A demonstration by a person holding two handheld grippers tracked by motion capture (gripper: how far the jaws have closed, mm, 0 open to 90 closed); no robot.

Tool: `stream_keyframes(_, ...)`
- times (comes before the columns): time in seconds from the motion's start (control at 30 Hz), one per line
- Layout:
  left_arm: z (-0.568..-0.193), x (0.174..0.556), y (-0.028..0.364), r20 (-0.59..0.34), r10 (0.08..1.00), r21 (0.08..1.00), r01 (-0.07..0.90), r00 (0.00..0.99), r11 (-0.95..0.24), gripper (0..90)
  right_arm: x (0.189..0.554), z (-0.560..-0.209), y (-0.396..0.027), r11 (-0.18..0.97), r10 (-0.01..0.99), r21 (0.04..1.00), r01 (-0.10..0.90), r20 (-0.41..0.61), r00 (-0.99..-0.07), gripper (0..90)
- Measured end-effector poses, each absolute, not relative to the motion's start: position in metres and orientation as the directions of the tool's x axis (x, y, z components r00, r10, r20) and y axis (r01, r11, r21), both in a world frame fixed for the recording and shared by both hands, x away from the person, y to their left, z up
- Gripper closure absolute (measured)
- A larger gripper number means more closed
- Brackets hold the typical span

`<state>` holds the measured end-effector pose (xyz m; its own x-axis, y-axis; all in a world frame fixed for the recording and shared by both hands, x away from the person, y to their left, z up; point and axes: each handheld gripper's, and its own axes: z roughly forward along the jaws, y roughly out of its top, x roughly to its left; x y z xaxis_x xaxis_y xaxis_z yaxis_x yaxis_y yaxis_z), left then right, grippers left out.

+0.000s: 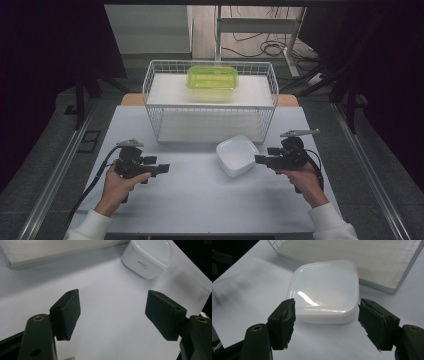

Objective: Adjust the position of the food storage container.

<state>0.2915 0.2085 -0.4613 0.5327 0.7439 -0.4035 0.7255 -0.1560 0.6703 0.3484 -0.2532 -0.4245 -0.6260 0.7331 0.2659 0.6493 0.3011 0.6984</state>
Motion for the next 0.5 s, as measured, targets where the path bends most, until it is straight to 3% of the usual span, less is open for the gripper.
stream_keyframes(0.3,-0.468,0.289,0.201,-0.399,0.742,0.651,0.736,0.539,-0.185,27.0,0.361,-0.427,-0.256,0.305,0.747,0.688,0.658,0.255,-0.614,33.6)
stream_keyframes(0.5,-0.472,0.289,0.201,-0.391,0.739,0.642,0.738,0.549,-0.208,26.5,0.378,-0.430,-0.254,0.327,0.756,0.660,0.677,0.248,-0.606,44.9)
